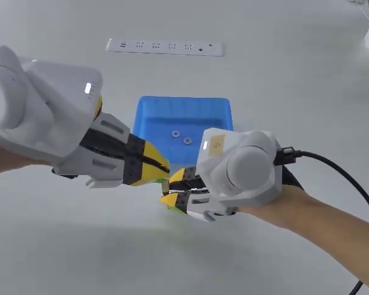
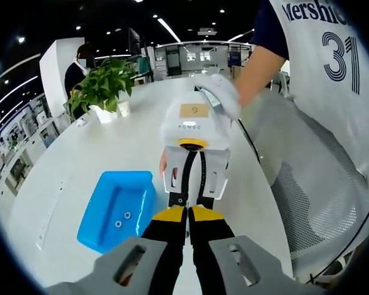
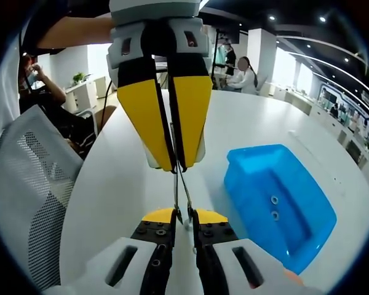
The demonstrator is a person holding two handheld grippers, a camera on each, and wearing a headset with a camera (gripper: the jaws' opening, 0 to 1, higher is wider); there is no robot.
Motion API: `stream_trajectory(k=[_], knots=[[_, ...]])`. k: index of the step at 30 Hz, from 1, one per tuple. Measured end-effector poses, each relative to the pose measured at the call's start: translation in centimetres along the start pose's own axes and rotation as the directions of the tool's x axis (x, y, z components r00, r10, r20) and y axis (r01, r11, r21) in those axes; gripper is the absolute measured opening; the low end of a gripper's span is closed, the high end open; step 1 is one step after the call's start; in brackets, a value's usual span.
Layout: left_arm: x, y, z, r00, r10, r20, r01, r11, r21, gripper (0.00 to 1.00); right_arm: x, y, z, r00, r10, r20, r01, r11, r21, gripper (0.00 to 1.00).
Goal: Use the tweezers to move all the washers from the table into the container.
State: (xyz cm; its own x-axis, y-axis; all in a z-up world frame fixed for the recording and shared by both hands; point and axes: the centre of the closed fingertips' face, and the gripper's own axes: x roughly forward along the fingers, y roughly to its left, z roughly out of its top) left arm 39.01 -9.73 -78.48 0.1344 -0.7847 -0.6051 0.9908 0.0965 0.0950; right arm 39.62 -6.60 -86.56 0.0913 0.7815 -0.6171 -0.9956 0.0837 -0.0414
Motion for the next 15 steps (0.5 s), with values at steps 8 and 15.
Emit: stream_trajectory(k=[8, 15], knots=[[0.09, 0.04, -0.23, 1.0, -0.002, -0.005, 0.002, 1.0, -0.005, 0.05, 0.02, -0.03, -0.31, 1.0, -0.001, -0.002, 0.001, 1.0, 0.009, 0.13], [0.22, 0.03, -0.11, 1.0, -0.005, 0.009, 0.005, 1.0, -0.022, 0.05, 0.2, -0.03, -0.51, 1.0, 0.003, -0.009, -0.003, 1.0, 0.018, 0.13]])
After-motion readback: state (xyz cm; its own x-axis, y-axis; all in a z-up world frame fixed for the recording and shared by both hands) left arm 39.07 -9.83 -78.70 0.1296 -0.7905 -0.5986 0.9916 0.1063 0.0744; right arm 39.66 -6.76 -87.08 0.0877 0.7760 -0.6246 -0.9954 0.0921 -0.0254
